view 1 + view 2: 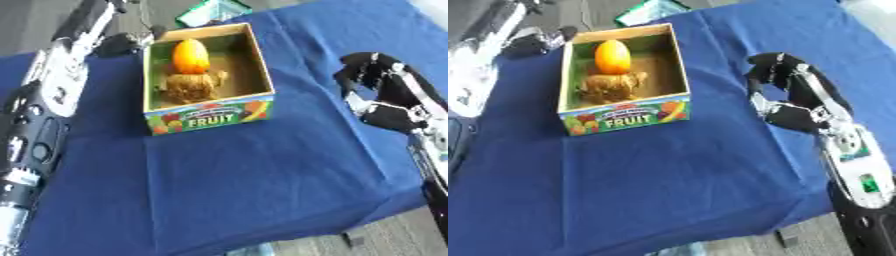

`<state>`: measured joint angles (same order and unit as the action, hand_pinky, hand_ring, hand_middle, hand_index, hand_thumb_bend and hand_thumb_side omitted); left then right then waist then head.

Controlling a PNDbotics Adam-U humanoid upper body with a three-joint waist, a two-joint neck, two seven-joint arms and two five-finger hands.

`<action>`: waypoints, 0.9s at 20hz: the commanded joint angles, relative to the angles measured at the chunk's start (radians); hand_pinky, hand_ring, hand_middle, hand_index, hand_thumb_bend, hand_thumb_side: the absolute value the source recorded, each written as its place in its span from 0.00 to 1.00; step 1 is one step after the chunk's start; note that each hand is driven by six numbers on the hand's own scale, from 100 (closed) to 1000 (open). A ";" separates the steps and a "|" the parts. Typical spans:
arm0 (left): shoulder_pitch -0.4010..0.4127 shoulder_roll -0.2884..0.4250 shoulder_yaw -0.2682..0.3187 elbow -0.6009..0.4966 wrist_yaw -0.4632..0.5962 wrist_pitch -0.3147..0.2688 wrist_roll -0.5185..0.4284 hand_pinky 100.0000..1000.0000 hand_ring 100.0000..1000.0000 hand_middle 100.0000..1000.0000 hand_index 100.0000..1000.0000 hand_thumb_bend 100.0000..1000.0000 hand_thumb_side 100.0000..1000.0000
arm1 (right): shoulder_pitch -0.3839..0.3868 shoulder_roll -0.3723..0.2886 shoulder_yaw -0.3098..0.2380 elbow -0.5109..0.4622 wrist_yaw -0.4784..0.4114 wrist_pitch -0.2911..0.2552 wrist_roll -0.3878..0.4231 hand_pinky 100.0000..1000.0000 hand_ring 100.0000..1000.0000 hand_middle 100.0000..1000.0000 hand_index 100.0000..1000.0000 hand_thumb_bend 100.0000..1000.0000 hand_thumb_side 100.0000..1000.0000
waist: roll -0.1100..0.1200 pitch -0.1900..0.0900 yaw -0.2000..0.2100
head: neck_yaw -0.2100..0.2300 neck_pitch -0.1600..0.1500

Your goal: Pick up objects on the table and place them in the box.

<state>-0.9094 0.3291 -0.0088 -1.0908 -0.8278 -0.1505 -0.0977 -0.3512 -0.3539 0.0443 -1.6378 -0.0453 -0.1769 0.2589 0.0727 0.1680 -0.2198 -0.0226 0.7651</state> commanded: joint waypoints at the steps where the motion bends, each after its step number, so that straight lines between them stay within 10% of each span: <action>1: 0.003 0.070 0.024 -0.088 0.110 0.026 0.007 0.80 0.73 0.78 0.85 0.50 0.83 | -0.008 -0.009 -0.012 -0.010 -0.003 -0.001 -0.005 0.69 0.67 0.53 0.74 0.00 0.00 | -0.008 -0.021 0.009 | -0.010 0.005; 18: 0.435 0.117 0.167 -0.676 0.708 0.215 0.163 0.75 0.60 0.65 0.77 0.18 0.60 | -0.001 -0.012 -0.034 -0.019 -0.008 0.004 -0.029 0.69 0.67 0.53 0.74 0.00 0.00 | -0.022 -0.011 0.114 | -0.036 0.005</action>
<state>-0.4673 0.4372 0.1389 -1.7105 -0.1486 0.0550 0.0554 -0.3422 -0.3536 0.0221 -1.6383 -0.0465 -0.1735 0.2352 0.0535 0.1696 -0.1050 -0.0589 0.7652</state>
